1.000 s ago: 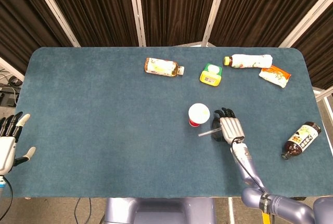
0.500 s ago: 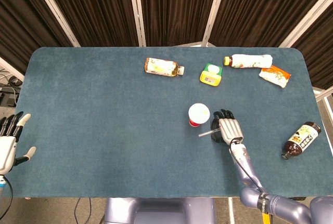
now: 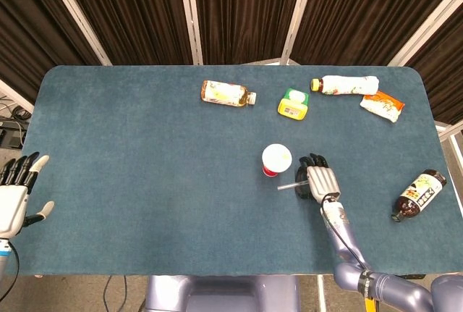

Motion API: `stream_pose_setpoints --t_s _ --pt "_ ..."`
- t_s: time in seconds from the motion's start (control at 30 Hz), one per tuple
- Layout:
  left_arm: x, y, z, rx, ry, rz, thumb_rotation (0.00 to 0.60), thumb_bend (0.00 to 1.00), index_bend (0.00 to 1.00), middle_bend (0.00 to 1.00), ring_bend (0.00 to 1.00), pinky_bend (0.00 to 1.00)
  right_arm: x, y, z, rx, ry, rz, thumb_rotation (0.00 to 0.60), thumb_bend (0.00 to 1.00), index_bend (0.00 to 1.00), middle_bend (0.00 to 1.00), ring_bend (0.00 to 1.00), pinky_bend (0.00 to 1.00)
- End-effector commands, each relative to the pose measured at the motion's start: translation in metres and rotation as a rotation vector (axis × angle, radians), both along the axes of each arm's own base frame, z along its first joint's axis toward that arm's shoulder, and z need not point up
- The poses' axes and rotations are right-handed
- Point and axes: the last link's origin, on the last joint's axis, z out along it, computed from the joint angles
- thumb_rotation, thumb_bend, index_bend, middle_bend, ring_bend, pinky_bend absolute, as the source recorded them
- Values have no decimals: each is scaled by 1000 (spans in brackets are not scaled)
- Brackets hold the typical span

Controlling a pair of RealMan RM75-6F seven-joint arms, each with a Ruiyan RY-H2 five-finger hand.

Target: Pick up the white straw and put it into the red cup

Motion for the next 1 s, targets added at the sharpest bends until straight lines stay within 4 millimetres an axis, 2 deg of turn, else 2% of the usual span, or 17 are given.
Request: stream_pose_setpoints --t_s 0.03,0.23,0.43,0.73,1.0 --pt "0 1 0 -3 0 -2 600 295 66 0 0 0 1 1 0 -1 -7 -1 600 374 552 169 0 0" --pt "1 2 0 -7 0 -4 600 295 66 0 0 0 11 1 7 -23 -58 14 600 381 559 175 0 0" --pt "1 2 0 -6 0 -3 600 295 66 0 0 0 21 1 22 -53 -116 36 600 380 560 175 0 0" --pt "1 2 0 -4 1 -3 600 295 67 0 0 0 36 5 58 -121 -328 -30 600 382 562 179 0 0" --pt "1 2 0 -3 2 -3 600 295 67 0 0 0 40 -1 102 -195 -480 -117 600 387 567 185 0 0"
